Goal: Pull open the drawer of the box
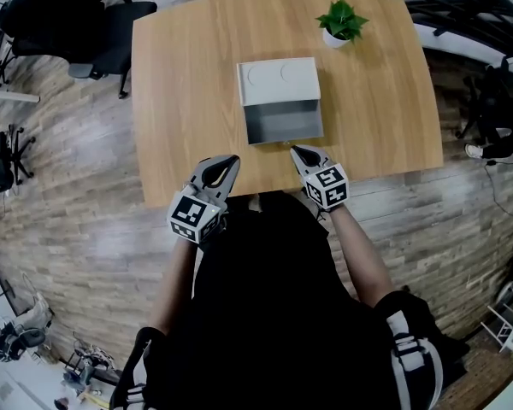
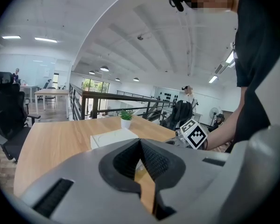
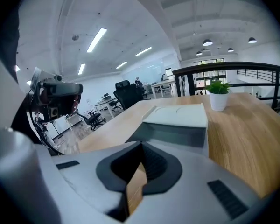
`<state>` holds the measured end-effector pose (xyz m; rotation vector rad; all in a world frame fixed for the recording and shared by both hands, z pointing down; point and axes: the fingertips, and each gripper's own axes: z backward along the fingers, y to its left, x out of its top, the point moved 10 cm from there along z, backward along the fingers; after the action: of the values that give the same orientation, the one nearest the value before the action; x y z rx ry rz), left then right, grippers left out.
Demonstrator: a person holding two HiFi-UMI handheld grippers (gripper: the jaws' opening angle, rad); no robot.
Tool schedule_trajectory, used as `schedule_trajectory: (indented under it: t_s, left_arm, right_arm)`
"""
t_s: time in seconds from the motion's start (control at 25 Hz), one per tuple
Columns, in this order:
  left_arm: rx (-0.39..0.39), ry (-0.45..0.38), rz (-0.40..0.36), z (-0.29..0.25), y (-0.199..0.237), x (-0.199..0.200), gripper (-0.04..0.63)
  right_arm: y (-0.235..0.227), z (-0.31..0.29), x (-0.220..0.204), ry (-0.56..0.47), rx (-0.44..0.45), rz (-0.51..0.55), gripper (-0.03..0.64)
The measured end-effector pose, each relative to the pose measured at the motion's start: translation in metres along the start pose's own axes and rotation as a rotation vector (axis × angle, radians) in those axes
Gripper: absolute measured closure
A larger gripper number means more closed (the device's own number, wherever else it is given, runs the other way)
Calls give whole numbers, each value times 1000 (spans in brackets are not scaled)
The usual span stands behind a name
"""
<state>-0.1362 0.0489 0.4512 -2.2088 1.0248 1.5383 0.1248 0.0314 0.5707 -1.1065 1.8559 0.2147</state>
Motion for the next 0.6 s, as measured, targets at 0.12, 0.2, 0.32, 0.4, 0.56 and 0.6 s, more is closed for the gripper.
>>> schedule_trajectory:
  t_s: [0.12, 0.2, 0.32, 0.4, 0.56, 0.6]
  left_arm:
    - [-8, 2, 14, -3, 0, 0, 574]
    - [-15, 8, 19, -4, 0, -1, 574]
    - [-21, 5, 20, -6, 2, -1, 574]
    - [-24, 6, 22, -7, 3, 0, 574]
    - [-38, 6, 21, -8, 3, 2, 574]
    - [-40, 7, 21, -8, 4, 2, 574]
  right_arm:
    - [6, 8, 16, -36, 5, 43, 592]
    - [11, 12, 25, -51, 6, 85, 592]
    - [18, 17, 35, -59, 0, 148, 593]
    - [22, 20, 40, -63, -8, 174, 593]
    - [27, 26, 45, -70, -11, 204, 594]
    - [29, 28, 46, -73, -11, 215, 594]
